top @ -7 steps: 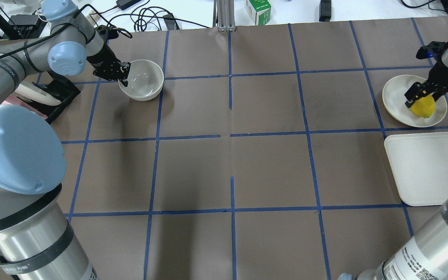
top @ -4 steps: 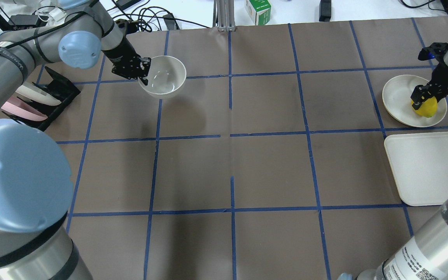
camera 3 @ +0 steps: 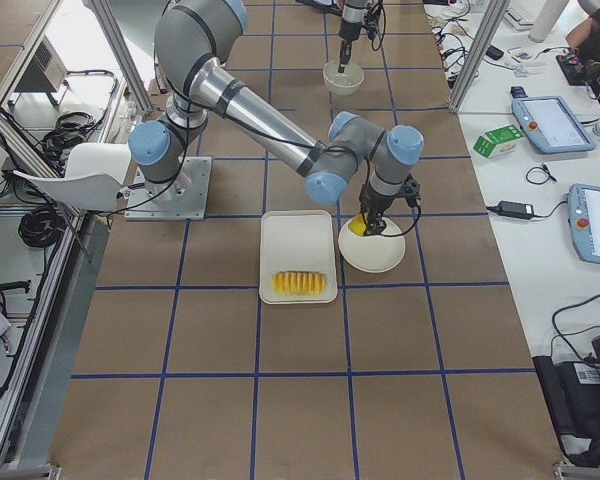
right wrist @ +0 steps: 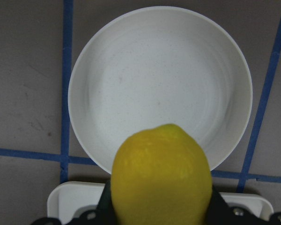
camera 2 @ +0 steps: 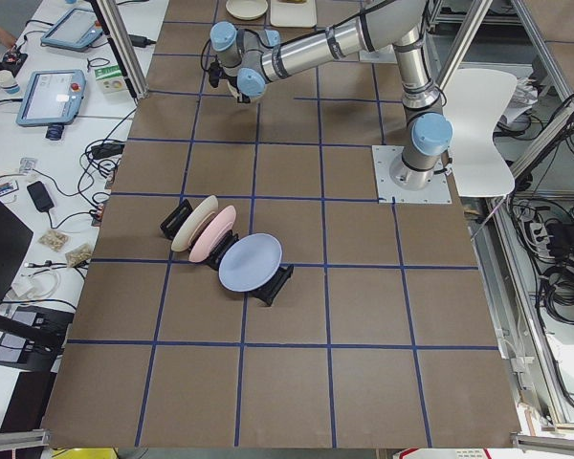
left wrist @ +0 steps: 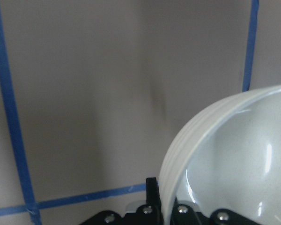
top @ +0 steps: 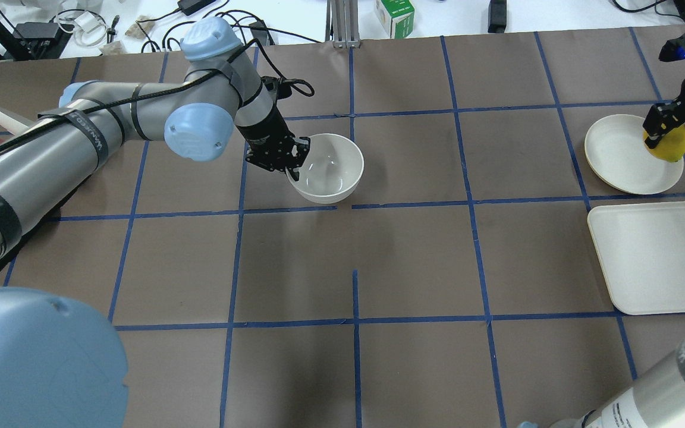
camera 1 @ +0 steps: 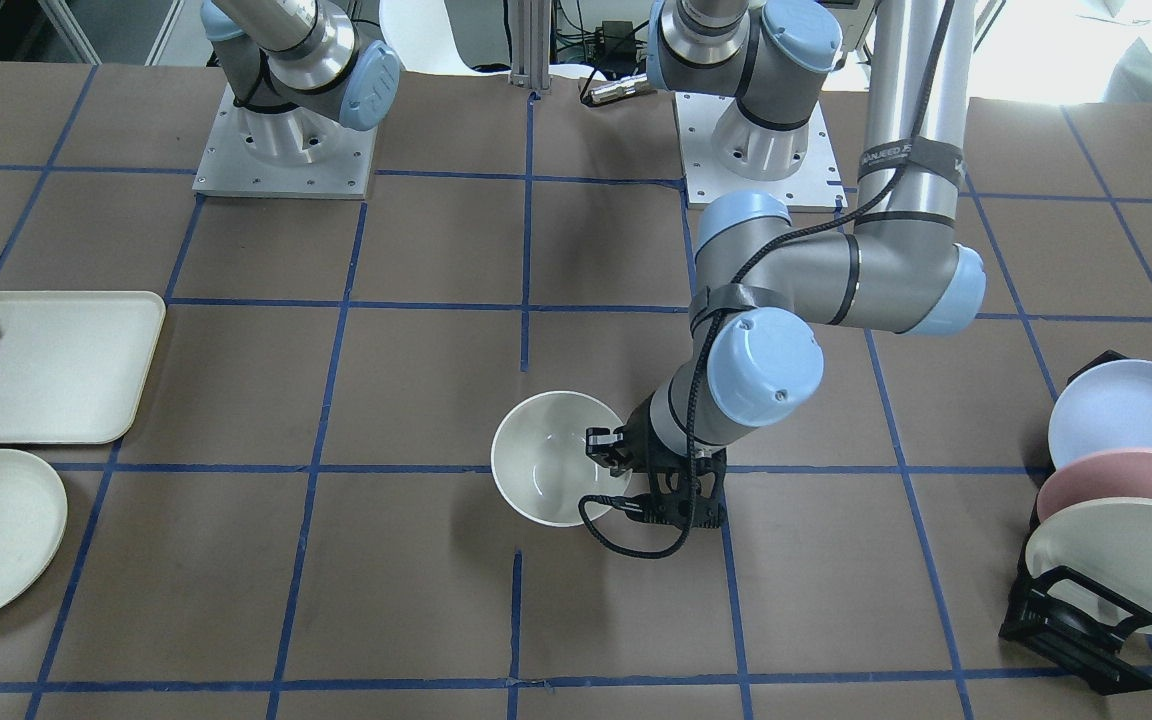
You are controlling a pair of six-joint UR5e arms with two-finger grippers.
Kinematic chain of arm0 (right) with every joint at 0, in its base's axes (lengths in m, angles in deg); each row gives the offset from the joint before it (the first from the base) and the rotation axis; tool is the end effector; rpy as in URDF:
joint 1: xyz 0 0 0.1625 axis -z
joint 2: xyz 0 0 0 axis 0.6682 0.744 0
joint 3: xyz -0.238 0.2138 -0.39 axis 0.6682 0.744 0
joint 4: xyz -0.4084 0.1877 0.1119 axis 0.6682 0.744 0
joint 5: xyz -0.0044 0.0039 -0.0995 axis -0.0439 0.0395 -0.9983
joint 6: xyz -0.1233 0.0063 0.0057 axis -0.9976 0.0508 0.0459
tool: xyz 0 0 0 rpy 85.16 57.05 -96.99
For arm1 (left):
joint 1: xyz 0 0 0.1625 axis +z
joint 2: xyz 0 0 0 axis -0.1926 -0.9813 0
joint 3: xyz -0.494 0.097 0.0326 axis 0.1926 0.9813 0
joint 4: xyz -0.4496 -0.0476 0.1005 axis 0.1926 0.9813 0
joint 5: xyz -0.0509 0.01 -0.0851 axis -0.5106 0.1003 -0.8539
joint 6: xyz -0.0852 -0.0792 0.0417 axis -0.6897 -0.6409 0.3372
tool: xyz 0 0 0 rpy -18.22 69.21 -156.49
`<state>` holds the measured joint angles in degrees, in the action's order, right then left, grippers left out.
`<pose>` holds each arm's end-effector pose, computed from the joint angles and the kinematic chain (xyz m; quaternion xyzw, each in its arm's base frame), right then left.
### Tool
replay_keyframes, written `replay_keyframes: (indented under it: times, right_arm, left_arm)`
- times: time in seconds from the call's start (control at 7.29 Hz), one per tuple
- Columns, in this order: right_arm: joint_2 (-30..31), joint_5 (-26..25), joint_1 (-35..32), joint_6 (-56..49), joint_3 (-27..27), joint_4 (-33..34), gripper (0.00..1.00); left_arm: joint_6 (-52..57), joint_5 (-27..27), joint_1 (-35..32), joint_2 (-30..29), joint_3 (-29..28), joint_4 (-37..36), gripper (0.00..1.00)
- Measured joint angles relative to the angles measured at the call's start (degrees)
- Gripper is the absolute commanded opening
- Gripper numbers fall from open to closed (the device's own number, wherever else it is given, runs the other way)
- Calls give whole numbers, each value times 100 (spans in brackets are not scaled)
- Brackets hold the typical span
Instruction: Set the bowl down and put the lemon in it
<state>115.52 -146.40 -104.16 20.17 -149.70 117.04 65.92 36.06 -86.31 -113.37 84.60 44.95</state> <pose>-0.2294 -0.6969 0.3413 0.0631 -0.9964 -0.0522 0.0229 -0.2512 -0.6731 0.2556 -0.0083 -0.9923 -0.0506 0.1128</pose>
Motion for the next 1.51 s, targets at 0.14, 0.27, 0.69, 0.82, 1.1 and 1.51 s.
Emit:
replay_keyframes:
  times: [0.14,0.27,0.69,0.82,1.1,1.51]
  right_arm:
    - [201,6,-258,399,-12,-156,27]
    - [409,13,-651,957,-23,-312,26]
    - [635,261,-1989,2708,-55,-445,26]
    - [626,358,-2332,3341,-80,-434,26]
    - [603,650,-3025,4554,-128,-253,26]
    - [145,788,-4296,5569,-133,785,29]
  left_arm:
    - [-191,3,-127,-6,239,-460,0]
    - [-289,3,-207,-59,351,-729,71]
    - [-461,118,-261,47,386,-856,100]
    - [-404,409,-224,246,237,-588,100]
    - [236,961,147,774,-753,1282,100]
    - [1438,1219,745,1643,-1488,2828,100]
